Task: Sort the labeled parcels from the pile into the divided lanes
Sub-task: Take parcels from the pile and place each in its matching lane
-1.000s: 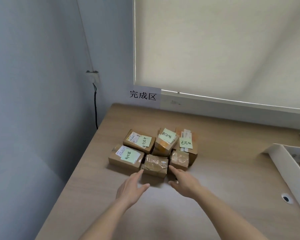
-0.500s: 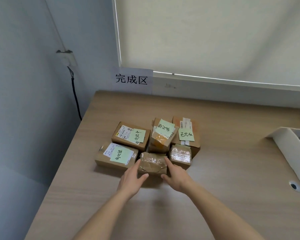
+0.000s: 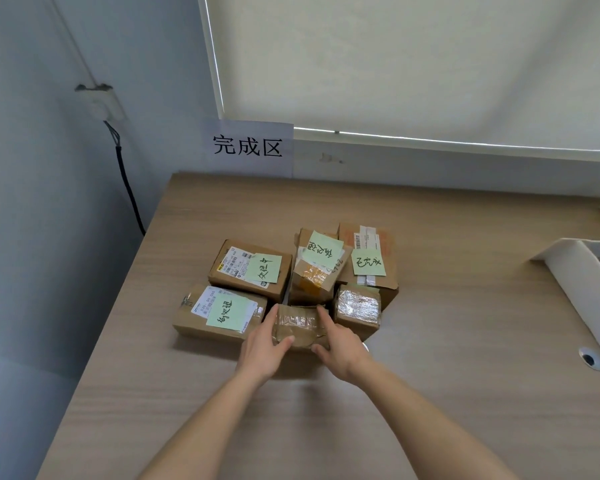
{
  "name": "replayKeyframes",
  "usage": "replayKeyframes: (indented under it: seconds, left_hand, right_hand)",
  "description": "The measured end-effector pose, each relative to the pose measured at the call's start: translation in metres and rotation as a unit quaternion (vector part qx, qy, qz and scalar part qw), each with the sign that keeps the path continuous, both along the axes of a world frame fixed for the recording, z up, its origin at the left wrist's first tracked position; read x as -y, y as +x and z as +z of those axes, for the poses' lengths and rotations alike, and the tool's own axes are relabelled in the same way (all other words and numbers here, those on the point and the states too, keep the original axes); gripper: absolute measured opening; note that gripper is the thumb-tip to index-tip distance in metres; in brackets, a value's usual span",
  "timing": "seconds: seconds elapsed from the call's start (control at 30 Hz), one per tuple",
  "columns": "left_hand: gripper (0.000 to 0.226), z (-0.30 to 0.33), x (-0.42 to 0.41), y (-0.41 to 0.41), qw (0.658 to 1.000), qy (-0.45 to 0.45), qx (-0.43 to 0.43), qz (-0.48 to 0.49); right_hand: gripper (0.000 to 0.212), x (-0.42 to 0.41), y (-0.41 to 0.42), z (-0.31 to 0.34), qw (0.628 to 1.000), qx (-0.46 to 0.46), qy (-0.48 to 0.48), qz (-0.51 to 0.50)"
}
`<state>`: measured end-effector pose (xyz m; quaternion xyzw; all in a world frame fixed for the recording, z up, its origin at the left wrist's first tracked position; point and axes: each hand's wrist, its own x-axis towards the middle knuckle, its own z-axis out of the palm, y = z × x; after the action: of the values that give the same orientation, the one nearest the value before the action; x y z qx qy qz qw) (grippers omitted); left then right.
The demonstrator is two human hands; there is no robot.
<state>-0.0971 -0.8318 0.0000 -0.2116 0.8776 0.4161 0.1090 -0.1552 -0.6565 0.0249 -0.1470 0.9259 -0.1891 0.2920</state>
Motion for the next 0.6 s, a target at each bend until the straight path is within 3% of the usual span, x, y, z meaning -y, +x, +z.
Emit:
replayKeyframes:
  seconds: [0.33,0.6]
  left_hand:
    - [0.082,0.037,-0.008,0.034,0.998,0.017,-0.049,0.038]
    - [0.032,0.13,-0.03,0.067,0.979,0.06,-0.166,0.102]
  right_hand:
    - [0.084,-0.008,0.032,0.038,0.998,-0.046,-0.034,-0.018]
    - [0.081,-0.028,0.069,0.119,0.989,-0.106,-0.102,-0.034]
